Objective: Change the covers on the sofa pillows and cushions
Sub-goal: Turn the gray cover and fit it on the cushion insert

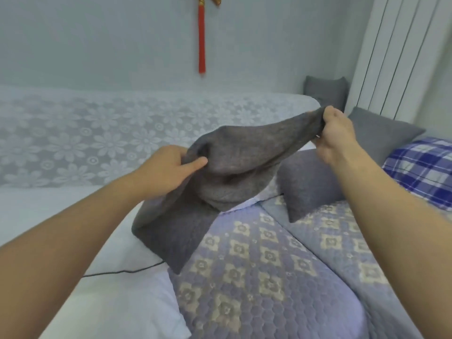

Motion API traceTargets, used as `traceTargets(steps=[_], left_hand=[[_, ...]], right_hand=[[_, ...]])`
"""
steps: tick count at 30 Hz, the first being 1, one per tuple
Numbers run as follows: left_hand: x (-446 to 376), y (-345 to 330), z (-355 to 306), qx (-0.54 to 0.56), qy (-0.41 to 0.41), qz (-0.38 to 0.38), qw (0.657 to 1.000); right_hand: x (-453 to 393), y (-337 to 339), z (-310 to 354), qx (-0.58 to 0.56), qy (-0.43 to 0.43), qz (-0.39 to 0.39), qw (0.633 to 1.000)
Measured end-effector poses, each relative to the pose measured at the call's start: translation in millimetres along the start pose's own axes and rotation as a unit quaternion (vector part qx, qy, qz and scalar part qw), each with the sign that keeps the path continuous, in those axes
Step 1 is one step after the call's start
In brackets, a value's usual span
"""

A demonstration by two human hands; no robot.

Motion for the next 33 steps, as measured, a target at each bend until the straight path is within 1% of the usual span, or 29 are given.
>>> traceTargets(steps=[1, 2, 3, 4, 5, 6, 7, 8, 9, 10, 11, 12, 14, 15, 16, 17, 18, 20, 21, 22, 23, 25, 26, 27, 28, 29, 30, 31, 33], left_hand=[[1.8, -3.4, 11.4, -0.066, 0.008, -0.011, 0.998], [2.1, -3.7, 25.2, -0.125, 0.020, -0.045, 0.991], [2.4, -2.9, 38.5, -0.176, 0.040, -0.090, 0.979], [1.6, -2.2, 52.1, -0.226, 0.075, -0.124, 0.963], [1.9, -3.8, 59.4, -0.274, 0.108, -0.140, 0.945], [3.0, -8.1, 58.3, -0.298, 0.135, -0.135, 0.936], [1.4, -16.6, 54.8, -0.290, 0.146, -0.101, 0.941], [1.2, -28.4, 41.3, -0.215, 0.120, -0.049, 0.968], [0.9, -42.1, 20.9, -0.099, 0.077, 0.014, 0.992], [3.1, -55.6, -5.1, 0.020, 0.038, 0.080, 0.996], [4.5, -70.6, -27.2, 0.087, -0.002, 0.133, 0.987], [2.2, -85.5, -37.6, 0.102, -0.033, 0.138, 0.985], [-3.2, -100.4, -41.8, 0.109, -0.052, 0.059, 0.991], [-3.5, -103.1, -35.2, 0.109, -0.031, 0.027, 0.993], [-0.8, -105.2, -27.2, 0.118, 0.008, 0.012, 0.993], [2.4, -106.3, -17.5, 0.138, 0.051, 0.006, 0.989], [7.7, -105.7, -9.5, 0.161, 0.092, 0.006, 0.983], [13.9, -109.1, 4.7, 0.212, 0.152, 0.005, 0.965], [15.2, -110.3, 6.8, 0.241, 0.172, 0.000, 0.955], [14.4, -110.3, 9.1, 0.268, 0.193, -0.007, 0.944], [11.3, -108.5, 11.4, 0.301, 0.213, -0.019, 0.929], [0.0, -94.0, 19.5, 0.375, 0.248, -0.064, 0.891], [-6.5, -81.4, 24.1, 0.408, 0.266, -0.099, 0.868], [-15.1, -67.3, 29.7, 0.425, 0.280, -0.137, 0.850], [-24.7, -53.7, 33.3, 0.418, 0.288, -0.164, 0.846], [-34.5, -42.4, 29.6, 0.400, 0.284, -0.175, 0.854], [-45.3, -33.4, 20.0, 0.381, 0.272, -0.172, 0.867], [-60.1, -25.1, 6.8, 0.367, 0.246, -0.176, 0.880], [-91.7, -7.6, -32.5, 0.385, 0.200, -0.191, 0.881]], right_hand=[[-1.9, 7.6, -7.1, 0.057, -0.007, -0.040, 0.998], [-2.3, 17.8, -16.2, 0.122, -0.017, -0.087, 0.989], [7.1, 27.5, -22.3, 0.169, -0.038, -0.106, 0.979], [16.3, 36.3, -30.5, 0.206, -0.070, -0.081, 0.973], [31.8, 39.6, -34.0, 0.239, -0.100, -0.013, 0.966], [45.6, 38.4, -35.6, 0.294, -0.092, 0.085, 0.948], [63.6, 31.4, -31.6, 0.342, -0.061, 0.191, 0.918], [77.6, 21.6, -26.8, 0.363, -0.016, 0.279, 0.889], [90.9, 8.8, -19.9, 0.360, 0.027, 0.341, 0.868], [100.5, -5.9, -14.3, 0.342, 0.060, 0.375, 0.860], [106.9, -19.2, -11.6, 0.313, 0.077, 0.394, 0.861], [111.2, -31.3, -10.7, 0.278, 0.078, 0.396, 0.872], [116.0, -42.7, -17.7, 0.217, 0.045, 0.348, 0.911], [120.6, -40.3, -27.1, 0.212, 0.027, 0.308, 0.927], [127.7, -31.7, -41.1, 0.244, 0.025, 0.272, 0.931], [139.2, -19.9, -55.1, 0.303, 0.039, 0.263, 0.915], [154.3, -7.8, -71.4, 0.366, 0.046, 0.293, 0.882], [190.4, 7.5, -102.0, 0.443, -0.012, 0.412, 0.796], [207.6, 9.4, -115.8, 0.458, -0.040, 0.461, 0.759], [221.9, 8.2, -128.4, 0.469, -0.052, 0.494, 0.730], [229.6, 6.7, -137.7, 0.484, -0.045, 0.504, 0.714], [214.8, 11.4, -141.5, 0.529, -0.037, 0.473, 0.703], [191.9, 18.9, -136.4, 0.555, -0.040, 0.431, 0.711], [161.4, 27.2, -124.4, 0.564, -0.039, 0.365, 0.740], [128.3, 34.1, -105.8, 0.555, -0.029, 0.282, 0.782], [94.8, 37.9, -80.2, 0.550, 0.001, 0.192, 0.813], [65.1, 37.0, -50.4, 0.559, 0.052, 0.105, 0.821], [41.8, 30.8, -18.1, 0.565, 0.109, 0.027, 0.818], [17.8, 12.6, 45.7, 0.515, 0.202, -0.086, 0.829]])
Point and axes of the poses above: each hand's wrist, its own x-axis away from the middle knuckle, its own y-axis out of the back of the hand, z = x × y, the point moved 1 cm from there along -x, towards the middle knuckle, and after that the axes turned 5 degrees about x, right-handed, at the moved point
